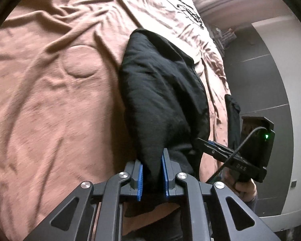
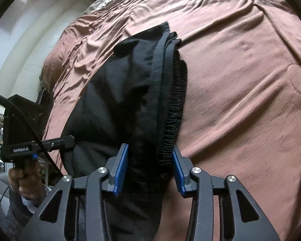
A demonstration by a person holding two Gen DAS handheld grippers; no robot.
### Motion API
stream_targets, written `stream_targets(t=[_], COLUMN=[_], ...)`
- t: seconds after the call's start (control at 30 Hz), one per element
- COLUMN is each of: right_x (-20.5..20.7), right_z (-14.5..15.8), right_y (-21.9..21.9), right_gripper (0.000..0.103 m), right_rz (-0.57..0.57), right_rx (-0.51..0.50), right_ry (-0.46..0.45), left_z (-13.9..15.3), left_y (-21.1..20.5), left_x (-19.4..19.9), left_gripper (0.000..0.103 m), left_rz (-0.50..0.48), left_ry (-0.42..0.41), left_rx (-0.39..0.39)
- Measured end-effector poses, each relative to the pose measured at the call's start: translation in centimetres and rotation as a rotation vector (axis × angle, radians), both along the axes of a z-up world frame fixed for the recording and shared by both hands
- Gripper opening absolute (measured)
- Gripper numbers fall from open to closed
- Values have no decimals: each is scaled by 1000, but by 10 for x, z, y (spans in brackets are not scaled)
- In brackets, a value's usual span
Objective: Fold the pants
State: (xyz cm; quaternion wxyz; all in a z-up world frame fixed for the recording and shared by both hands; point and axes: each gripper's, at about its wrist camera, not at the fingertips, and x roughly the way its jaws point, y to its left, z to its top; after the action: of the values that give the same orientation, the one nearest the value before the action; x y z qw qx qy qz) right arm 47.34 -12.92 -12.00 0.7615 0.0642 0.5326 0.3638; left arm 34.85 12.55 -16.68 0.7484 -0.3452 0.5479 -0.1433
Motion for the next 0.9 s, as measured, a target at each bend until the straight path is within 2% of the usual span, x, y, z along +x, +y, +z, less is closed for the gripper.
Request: stream_targets(t=[0.23,0.33,0.37,0.4,0.47,0.5,0.53,0.7,0.9], right_x=[-15,-17,-15,-13,-11,-8,-4,17,36], right_z=[-7,-5,-2,2,7,9,11,6,-14], right_y=[13,13,9,3,-3,-5,-7,-6,6], right_gripper=[37,38,39,42,55,68,70,70,70], right_rz=[2,2,-5,-22,-37,-43,-49,-58,-43], right_rx=[4,5,18,32,62,75,89,117,151], right_ry=[10,-9,-15,-25,-43,-49,-52,-21,52], left_z=[-1,-2,-2,-3,-4,-4,-5,-11,-14], left_y=[9,8,7,6,10,12,15,31,36], left_x=[-13,-9,-7,-4,1,4,7,21,36], left_gripper=[17,28,38,47,51,51,51,51,51], left_rz=[-12,-32,-36,-35,-20,-10,1,52,63], left_ry=[25,18,16,12,-9,-11,-13,-23,-33], left_rx=[21,85,103,111,98,96,91,51,29])
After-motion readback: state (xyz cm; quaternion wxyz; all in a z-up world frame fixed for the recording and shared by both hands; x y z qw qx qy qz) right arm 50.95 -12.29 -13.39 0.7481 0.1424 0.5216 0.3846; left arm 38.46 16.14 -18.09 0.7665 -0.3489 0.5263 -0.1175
